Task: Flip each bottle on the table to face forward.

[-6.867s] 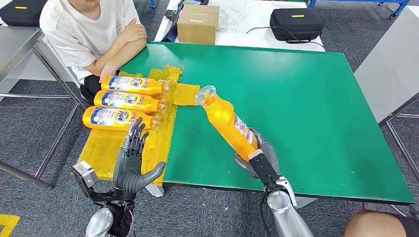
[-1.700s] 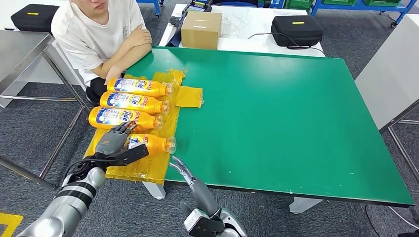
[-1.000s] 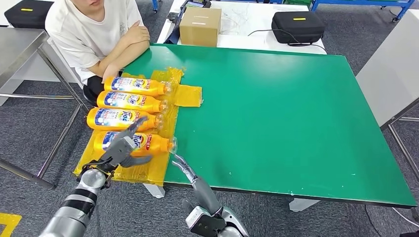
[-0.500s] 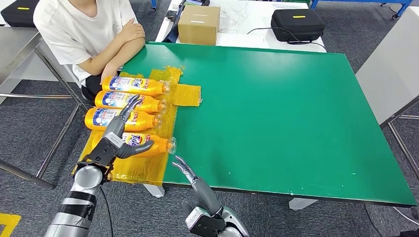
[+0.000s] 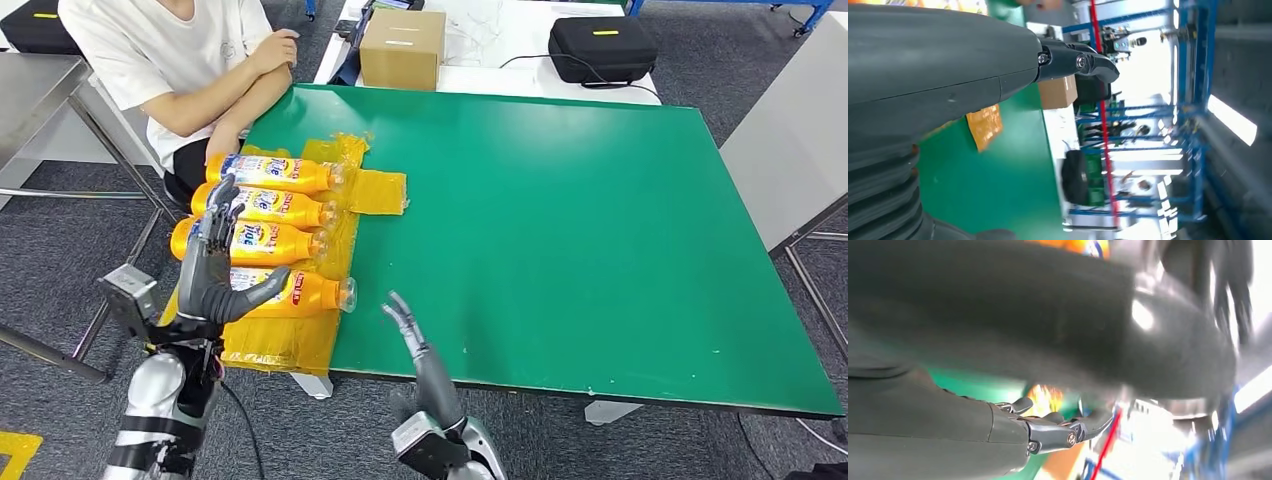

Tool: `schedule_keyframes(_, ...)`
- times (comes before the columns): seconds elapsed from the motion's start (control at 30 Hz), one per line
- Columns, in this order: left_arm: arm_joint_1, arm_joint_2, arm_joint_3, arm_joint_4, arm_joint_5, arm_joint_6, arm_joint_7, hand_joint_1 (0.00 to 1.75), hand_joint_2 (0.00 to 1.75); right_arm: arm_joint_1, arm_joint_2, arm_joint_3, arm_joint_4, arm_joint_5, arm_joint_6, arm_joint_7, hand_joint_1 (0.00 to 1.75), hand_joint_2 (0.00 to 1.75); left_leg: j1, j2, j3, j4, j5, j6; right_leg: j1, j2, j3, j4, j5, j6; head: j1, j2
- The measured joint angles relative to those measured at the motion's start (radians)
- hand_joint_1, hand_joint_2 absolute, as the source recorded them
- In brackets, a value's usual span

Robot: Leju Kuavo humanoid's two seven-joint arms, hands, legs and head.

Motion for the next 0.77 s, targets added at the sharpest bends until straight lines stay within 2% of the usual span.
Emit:
schedule_keyframes(0.03,0.021,-0.013,0.000,-0.007,0.024,0.009,0.000,0.00,1.75,0.008,-0.001,-0.008,-0.021,-0.002,-0.020,0.000,0.00,1.75,0.000,0.000,0.000,0.000,0.000,0.000,0.000,0.000,0.000,0.000,0.000,0.000,0.000,0.000)
schedule_keyframes(0.17,0.125,-0.063,0.002,-0.029,0.102,0.042,-0.014,0.00,1.75,0.038,0.004,-0.047,-0.101,0.001,-0.138,0.000,0.00,0.00,0.000,0.001,0.000,0.000,-0.001,-0.001,0.000,0.001,-0.001,0.000,0.000,0.000,0.000,0.000)
schedule_keyframes(0.3,0.214,-0.102,0.004,-0.030,0.092,0.063,-0.051,0.00,1.75,0.074,0.037,-0.120,-0.172,0.074,-0.195,0.000,0.00,1.75,0.000,0.002,-0.001,0.000,-0.002,-0.001,0.000,0.001,-0.003,0.000,-0.001,0.000,0.000,0.000)
schedule_keyframes(0.5,0.225,-0.133,-0.014,0.021,0.034,0.085,-0.104,0.00,1.75,0.112,0.070,-0.219,-0.225,0.125,-0.197,0.000,0.00,1.75,0.000,0.003,-0.001,0.000,-0.002,-0.001,0.000,0.002,-0.003,0.000,0.000,0.000,0.000,0.000)
schedule_keyframes(0.77,0.211,-0.152,-0.023,0.089,-0.003,0.095,-0.137,0.00,1.75,0.140,0.106,-0.310,-0.248,0.051,-0.197,0.000,0.00,1.75,0.000,0.003,-0.001,0.000,-0.002,-0.001,0.000,0.003,-0.003,0.000,0.000,0.000,0.000,0.000)
